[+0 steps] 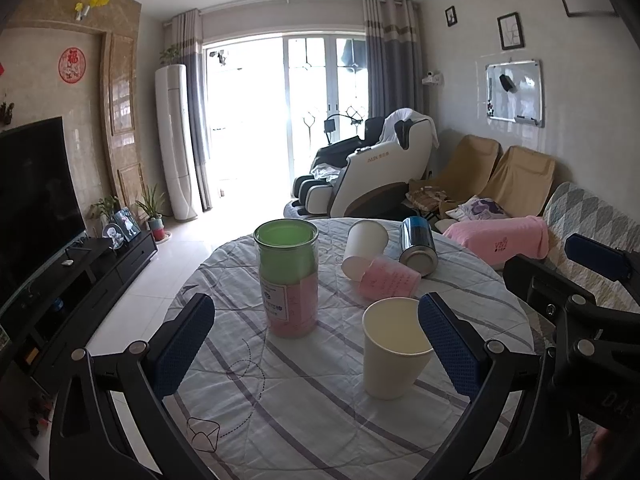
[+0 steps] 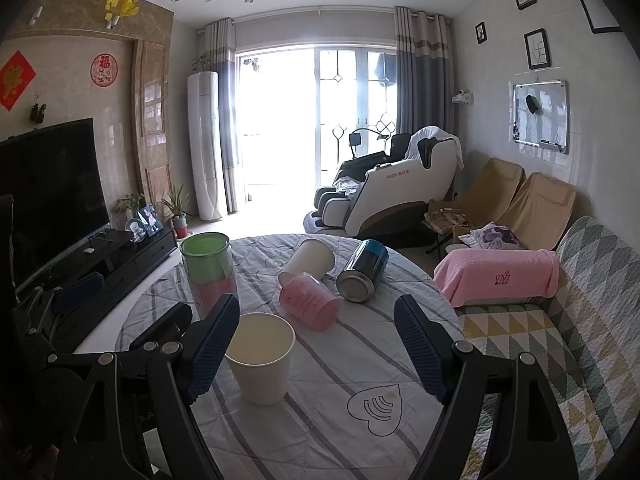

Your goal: Flip cup upright

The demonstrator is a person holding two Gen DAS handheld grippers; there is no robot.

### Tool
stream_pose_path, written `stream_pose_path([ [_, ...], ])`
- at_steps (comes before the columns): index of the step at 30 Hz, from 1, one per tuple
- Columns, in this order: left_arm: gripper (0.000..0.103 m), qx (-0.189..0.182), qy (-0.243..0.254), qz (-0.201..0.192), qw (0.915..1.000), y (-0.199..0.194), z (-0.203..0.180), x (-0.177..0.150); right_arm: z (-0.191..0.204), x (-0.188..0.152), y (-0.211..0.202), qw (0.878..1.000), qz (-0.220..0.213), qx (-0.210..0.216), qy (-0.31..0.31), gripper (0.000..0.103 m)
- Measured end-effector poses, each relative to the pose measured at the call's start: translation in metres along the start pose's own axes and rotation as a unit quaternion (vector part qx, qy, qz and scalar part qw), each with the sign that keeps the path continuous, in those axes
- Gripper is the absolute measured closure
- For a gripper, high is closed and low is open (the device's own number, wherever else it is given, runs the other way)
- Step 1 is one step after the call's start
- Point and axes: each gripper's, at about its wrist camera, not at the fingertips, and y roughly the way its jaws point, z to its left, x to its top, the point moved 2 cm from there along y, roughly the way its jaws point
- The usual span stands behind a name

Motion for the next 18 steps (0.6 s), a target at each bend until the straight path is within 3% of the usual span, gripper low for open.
stream_pose_path([
  [8, 0.000, -0.003, 0.001, 0.002, 1.0000, 0.001, 0.000, 0.000, 0.000, 0.000, 0.000, 1.000, -0.001, 0.000, 0.000, 0.022],
  [18, 0.000, -0.056, 0.026, 0.047, 0.9970, 0.020, -0.007, 0.008, -0.011, 0.004, 0.005, 1.000, 0.019, -0.020, 0.014, 0.022],
])
